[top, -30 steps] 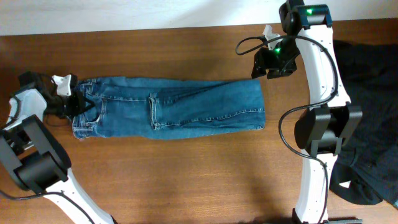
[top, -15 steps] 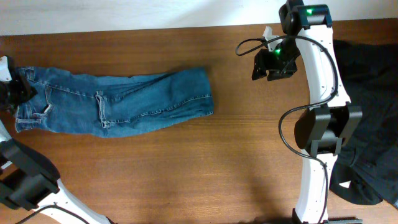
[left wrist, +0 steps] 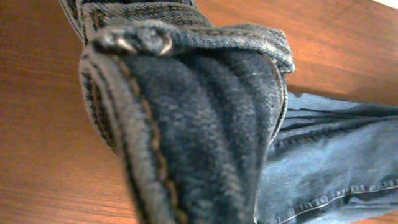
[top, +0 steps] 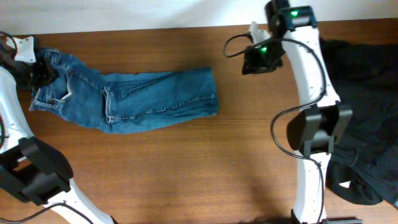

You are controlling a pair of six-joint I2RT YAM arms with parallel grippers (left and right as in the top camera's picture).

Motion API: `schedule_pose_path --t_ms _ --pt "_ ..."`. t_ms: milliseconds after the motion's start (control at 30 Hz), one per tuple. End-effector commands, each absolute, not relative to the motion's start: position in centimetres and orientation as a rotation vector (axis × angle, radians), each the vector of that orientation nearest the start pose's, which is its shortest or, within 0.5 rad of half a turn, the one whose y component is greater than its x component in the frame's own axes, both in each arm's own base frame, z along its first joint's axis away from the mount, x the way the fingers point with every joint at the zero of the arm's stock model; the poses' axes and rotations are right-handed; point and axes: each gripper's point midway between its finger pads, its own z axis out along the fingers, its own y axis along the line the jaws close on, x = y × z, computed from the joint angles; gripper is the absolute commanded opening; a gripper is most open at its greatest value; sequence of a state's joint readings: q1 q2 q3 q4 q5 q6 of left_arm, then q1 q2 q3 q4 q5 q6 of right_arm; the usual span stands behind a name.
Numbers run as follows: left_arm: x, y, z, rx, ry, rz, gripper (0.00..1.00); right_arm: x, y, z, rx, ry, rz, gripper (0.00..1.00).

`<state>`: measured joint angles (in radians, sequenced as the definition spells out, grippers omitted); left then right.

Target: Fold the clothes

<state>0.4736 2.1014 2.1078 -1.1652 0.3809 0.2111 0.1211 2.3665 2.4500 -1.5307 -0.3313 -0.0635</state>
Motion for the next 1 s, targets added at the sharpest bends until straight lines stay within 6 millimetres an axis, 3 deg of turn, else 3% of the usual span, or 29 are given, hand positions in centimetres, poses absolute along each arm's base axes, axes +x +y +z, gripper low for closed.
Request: schedule_pose_path --t_ms 0,233,467,733,967 --pt "47.4 13.7 24.6 -0.156 2.485 -0.306 0.0 46.5 13.5 9.8 -0.378 3.052 0.508 0.34" --pt "47.4 13.1 24.7 -0.155 2.487 -0.316 0.0 46.7 17.1 5.1 -0.486 3.078 0.511 0.34" --pt "47.9 11.8 24.8 -0.116 2.483 -0.323 0.0 46.0 19.0 1.5 -0.545 3.123 0.504 0.33" --pt "48.7 12.3 26.4 -0.099 2.432 -0.278 0.0 44.0 23.1 0.7 -0.676 3.126 0.5 0.3" --pt "48.9 12.6 26.7 -0.101 2.424 -0.25 0.0 42.2 26.4 0.7 -0.649 3.161 0.489 0.29"
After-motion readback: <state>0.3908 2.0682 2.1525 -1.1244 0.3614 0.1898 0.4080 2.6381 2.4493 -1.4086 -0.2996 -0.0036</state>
